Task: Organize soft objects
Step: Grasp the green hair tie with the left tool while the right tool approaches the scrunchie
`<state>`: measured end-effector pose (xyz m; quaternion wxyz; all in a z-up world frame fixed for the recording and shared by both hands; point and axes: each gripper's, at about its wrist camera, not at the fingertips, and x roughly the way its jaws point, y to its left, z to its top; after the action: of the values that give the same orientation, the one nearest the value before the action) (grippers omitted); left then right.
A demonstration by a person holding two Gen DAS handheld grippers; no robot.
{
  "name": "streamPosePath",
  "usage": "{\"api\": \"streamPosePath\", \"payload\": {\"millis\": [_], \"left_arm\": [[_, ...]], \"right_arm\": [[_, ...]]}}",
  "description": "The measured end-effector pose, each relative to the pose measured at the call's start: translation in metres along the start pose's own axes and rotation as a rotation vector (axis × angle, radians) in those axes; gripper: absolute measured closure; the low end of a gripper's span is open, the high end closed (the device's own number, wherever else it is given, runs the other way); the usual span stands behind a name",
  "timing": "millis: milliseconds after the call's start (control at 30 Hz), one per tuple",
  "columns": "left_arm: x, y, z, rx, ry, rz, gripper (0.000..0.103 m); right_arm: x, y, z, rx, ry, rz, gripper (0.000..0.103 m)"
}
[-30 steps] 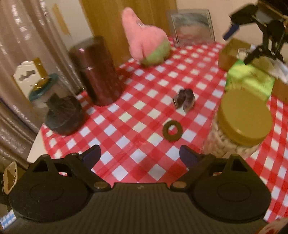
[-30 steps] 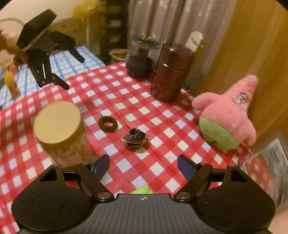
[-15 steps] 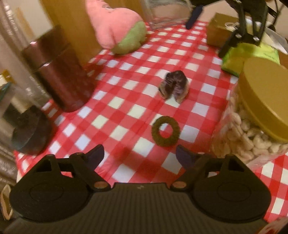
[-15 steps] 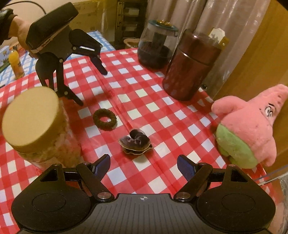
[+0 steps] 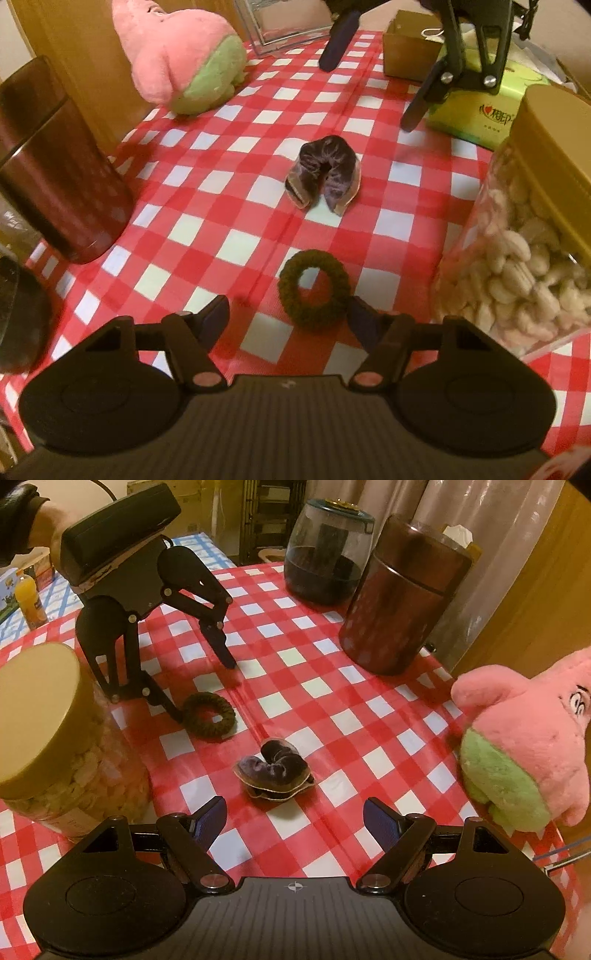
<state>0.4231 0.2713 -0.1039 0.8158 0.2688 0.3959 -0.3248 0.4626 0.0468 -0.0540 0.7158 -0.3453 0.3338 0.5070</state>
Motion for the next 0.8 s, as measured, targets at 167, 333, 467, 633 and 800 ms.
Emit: {"api": "streamPosePath", "payload": {"millis": [167,333,467,633,800], "left_arm": [[0.007,-0.003,0.002,0.024,-0.023,-0.041,0.050],[0.011,-0.003,0.004,0.013,-0.031,-0.057,0.075],[0.009,-0.001,0.003,-0.017,-0.025,-0.056,0.086],[-0.001,0.008,-0.004,-0.096,-0.027,-0.018,0.088],[-0.019,0.017,-0.015,-0.182,-0.045,0.033,0.088]], "right_arm": [[0.009,-0.002,0.004,0.007,0.010,0.006,0.028],[0.018,-0.002,0.009,0.013,0.019,0.018,0.034],[0.023,0.000,0.013,0.007,0.031,0.034,0.039],[0.034,0.004,0.018,-0.003,0.051,0.038,0.041],[0.046,0.008,0.024,0.001,0.069,0.048,0.047]]}}
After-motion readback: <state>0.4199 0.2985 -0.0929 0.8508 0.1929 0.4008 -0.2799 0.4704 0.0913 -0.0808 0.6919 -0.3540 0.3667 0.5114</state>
